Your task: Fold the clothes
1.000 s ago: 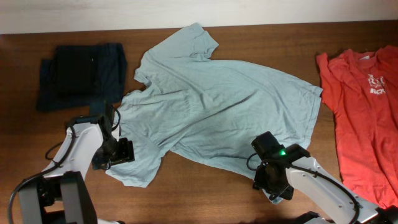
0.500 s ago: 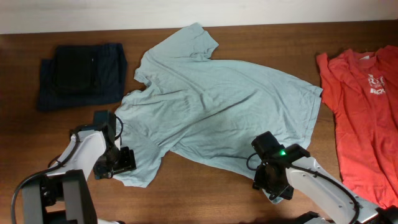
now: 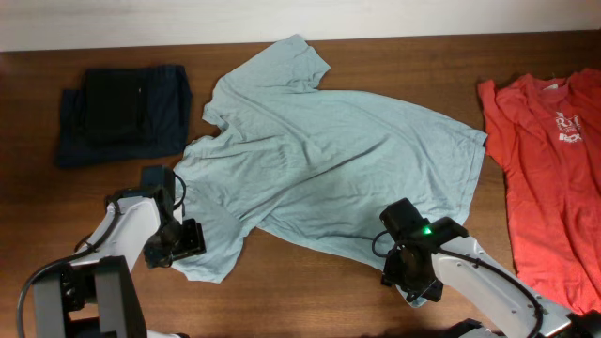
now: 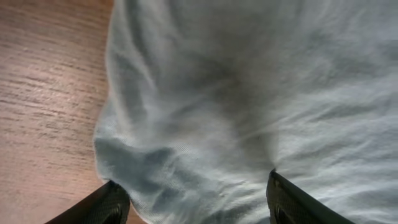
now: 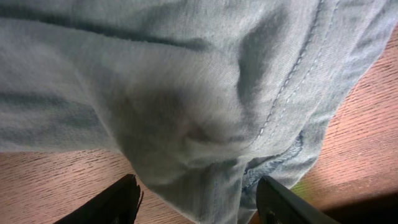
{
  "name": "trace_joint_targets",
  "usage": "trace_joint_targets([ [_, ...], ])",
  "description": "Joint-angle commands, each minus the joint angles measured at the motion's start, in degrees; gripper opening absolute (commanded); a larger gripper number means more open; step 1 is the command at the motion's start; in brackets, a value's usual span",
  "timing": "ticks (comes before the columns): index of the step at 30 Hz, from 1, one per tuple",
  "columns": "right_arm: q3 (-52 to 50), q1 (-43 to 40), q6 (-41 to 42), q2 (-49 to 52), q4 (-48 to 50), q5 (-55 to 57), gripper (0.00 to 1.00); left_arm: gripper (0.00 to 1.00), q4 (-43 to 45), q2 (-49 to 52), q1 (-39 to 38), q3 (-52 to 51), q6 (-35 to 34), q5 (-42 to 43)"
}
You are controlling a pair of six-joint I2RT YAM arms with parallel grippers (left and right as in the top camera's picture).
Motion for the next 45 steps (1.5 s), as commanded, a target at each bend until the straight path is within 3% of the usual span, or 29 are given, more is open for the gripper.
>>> trace_joint_targets([
  [1,-0.3,0.5,0.0,-0.6,0.0,-0.4,0.65,0.7,0.4,-1.2,0.2,-0.3,-0.5,1.7],
  [10,-1.0,0.5,0.1,-0.5,0.3,-1.2,0.64,0.71,0.9,-1.2,0.2,-0.3,-0.5,2.7],
  [19,-1.0,0.5,0.1,-0.5,0.4,-1.3,0.47,0.72,1.0,-1.2,0.2,-0.3,-0.5,2.7],
  [26,-1.0,0.5,0.0,-0.5,-0.2,-2.1,0.56,0.72,1.1,-1.2,0.2,-0.3,-0.5,2.7],
  [31,-1.1,0.5,0.1,-0.5,-1.4,-3.0,0.56,0.72,1.1,-1.2,0.2,-0.3,-0.5,2.7],
  [34,-1.1,0.5,0.0,-0.5,-2.4,-3.2,0.55,0.72,1.1,-1.2,0.2,-0.3,-0.5,2.8],
  [37,-1.1,0.5,0.0,-0.5,-2.6,-3.1,0.46,0.71,1.1,-1.2,0.2,-0.3,-0.5,2.8],
  [39,-1.1,0.5,0.0,-0.5,-2.6,-3.1,0.31,0.54,1.1,-1.2,0.2,-0.3,-0.5,2.7],
  [42,-1.1,0.5,0.0,-0.5,-2.6,-3.1,0.11,0.14,1.1,-1.2,0.2,-0.3,-0.5,2.7],
  [45,-1.1,0.5,0.0,-0.5,-2.6,-3.1,0.09,0.04,1.1,-1.2,0.2,-0.3,-0.5,2.7],
])
